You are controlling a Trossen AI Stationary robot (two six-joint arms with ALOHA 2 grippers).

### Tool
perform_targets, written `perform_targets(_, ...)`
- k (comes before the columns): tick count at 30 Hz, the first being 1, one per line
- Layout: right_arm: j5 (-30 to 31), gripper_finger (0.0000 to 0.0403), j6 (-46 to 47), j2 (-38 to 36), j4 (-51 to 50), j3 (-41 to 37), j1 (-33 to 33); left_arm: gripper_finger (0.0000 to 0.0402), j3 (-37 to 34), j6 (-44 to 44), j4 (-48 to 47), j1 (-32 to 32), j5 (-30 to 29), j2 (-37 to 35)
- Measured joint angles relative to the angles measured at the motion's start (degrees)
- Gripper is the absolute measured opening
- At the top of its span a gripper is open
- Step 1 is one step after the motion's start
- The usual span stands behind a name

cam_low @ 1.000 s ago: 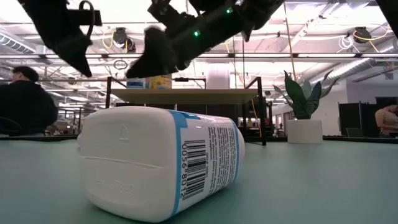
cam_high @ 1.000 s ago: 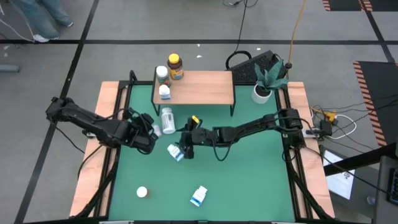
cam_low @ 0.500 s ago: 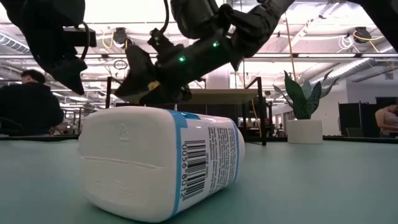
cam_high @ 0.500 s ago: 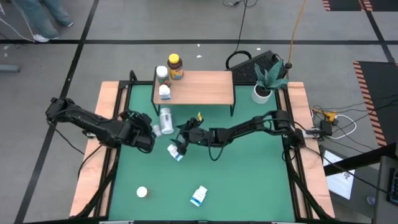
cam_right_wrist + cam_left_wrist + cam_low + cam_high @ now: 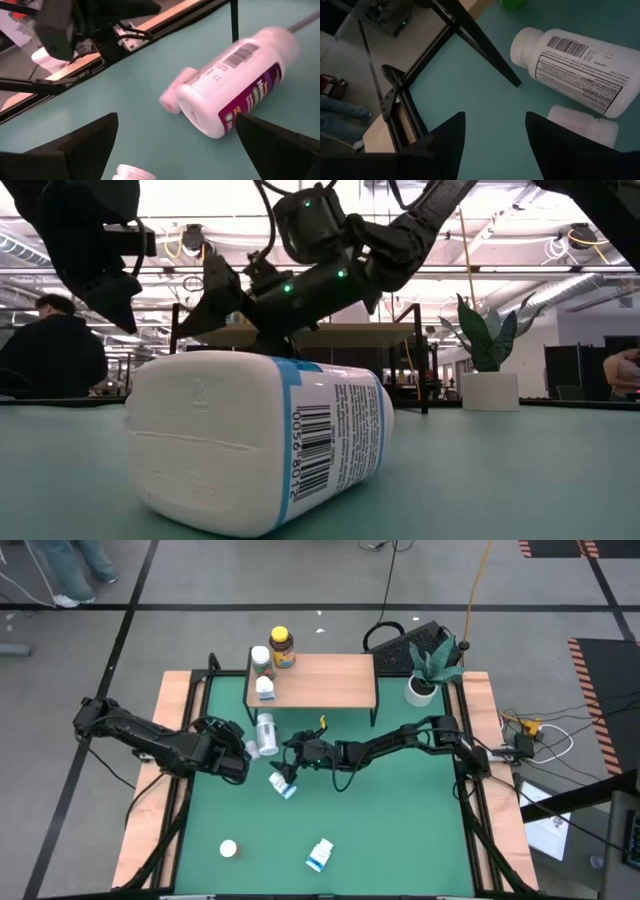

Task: Pick and place medicine bottles onto shelf by color
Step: Put the white violet medicine bottle on the shelf

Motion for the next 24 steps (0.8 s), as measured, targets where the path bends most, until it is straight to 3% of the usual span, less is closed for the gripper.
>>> perform_targets(7,2.89,0.0399,2.6,1.59,-2.0,0.66,-2.22,0.0212,0.0,5.87,3.33,0.98,-0.15,-0.01)
perform_targets(12,1.82,0.0399,2.07,4.44,-7.35,6.5,-2.25,0.0212,0.0,10.8,6.22,3.6,-0.78,0.0)
perform_targets(24,1.57,0.0399,2.84,6.75,-8.01,11.25,-3.5,0.0212,0.0,12.44,6.29,6.94,-1.09,-0.02)
